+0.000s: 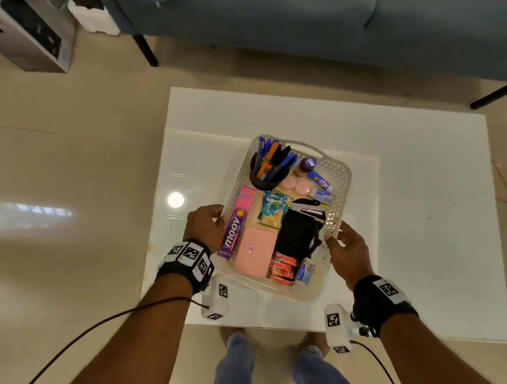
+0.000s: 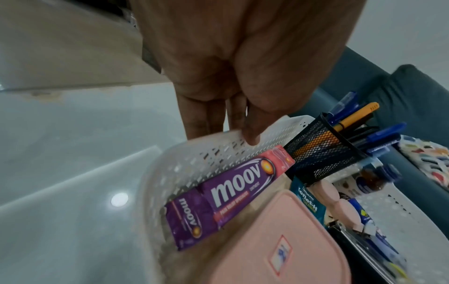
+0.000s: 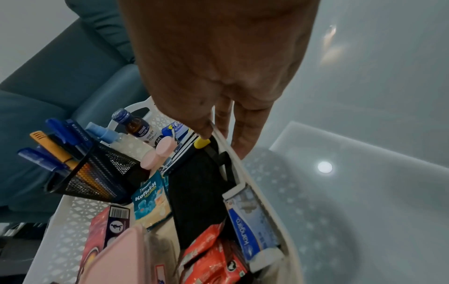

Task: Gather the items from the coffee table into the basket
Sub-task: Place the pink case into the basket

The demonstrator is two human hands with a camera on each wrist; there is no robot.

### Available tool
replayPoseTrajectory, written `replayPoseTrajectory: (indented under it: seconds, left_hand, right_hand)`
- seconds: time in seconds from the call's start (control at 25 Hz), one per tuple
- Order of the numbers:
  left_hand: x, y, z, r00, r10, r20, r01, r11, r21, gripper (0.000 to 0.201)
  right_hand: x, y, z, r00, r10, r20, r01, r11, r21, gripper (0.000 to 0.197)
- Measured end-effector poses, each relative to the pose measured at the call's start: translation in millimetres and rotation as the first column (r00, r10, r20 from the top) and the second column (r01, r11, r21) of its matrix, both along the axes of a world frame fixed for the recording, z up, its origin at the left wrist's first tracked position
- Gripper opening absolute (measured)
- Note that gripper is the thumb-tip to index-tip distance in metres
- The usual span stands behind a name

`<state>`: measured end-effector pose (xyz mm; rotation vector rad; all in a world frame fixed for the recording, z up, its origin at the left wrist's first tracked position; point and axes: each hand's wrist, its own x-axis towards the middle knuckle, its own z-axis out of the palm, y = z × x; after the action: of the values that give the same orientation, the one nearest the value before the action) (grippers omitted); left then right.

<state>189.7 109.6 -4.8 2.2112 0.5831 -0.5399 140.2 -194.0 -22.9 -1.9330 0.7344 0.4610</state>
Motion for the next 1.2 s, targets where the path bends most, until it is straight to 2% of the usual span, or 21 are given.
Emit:
replayPoseTrajectory:
  seconds: [0.12,0.32,0.52,0.8,1.2]
  left_hand:
    - [4,17,0,0.998,0.070,-0.001,-0.070,0.997,0.006,0.027]
    - [28,64,4,0.979,0.199,0.033,-0.200,0.979,0.026,0.021]
    - [72,103,6,0.946,0.320,0.058,-0.322,0.946,0.034,0.031]
    - [122,141,11,0.965,0.250,0.085,-0.253,0.967,0.038,0.036]
    - [132,152,5,0.970,0.226,0.093,-0.231,0.971,0.053,0.039]
  right_hand:
    - [22,16,2,1.000,0.018,0.025,-0.020,0.999,0.048,0.043]
    - [94,61,-4,0.977,0.182,0.109,-0.186,0.982,0.026,0.043]
    - [173,112,-16,0.946,0.279,0.163,-0.282,0.959,-0.009,0.045]
    - [240,156,-23,0.921,0.346,0.179,-0.345,0.938,-0.037,0.048]
    - [245,161,-33,0.940,0.302,0.158,-0.309,0.951,0.020,0.051]
